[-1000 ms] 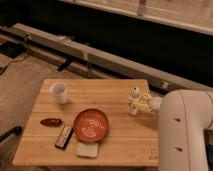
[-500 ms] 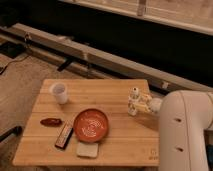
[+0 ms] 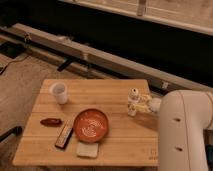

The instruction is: Stand the bottle upright

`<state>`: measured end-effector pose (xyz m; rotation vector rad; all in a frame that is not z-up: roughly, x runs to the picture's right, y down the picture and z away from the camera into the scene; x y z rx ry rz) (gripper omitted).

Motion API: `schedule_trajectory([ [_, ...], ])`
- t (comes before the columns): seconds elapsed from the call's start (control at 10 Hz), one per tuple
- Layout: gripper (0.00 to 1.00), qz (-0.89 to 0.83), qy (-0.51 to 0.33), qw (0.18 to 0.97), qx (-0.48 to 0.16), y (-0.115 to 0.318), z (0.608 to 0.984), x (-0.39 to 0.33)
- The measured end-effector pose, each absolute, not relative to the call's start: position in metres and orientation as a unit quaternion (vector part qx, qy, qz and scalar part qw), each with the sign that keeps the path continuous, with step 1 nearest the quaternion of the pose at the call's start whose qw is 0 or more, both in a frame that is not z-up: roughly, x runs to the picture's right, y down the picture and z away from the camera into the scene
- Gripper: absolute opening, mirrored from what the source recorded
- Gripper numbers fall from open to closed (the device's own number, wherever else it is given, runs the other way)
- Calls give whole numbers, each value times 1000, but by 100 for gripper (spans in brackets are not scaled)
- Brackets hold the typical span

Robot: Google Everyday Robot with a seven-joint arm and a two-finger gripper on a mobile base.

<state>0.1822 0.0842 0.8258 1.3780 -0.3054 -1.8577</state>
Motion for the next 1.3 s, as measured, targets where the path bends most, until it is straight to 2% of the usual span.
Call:
schedule_trajectory([
  [0.7,80,-770,-132,340,523,82,820,194],
  [1.3,80,-774,-134,336,520,83,819,197],
])
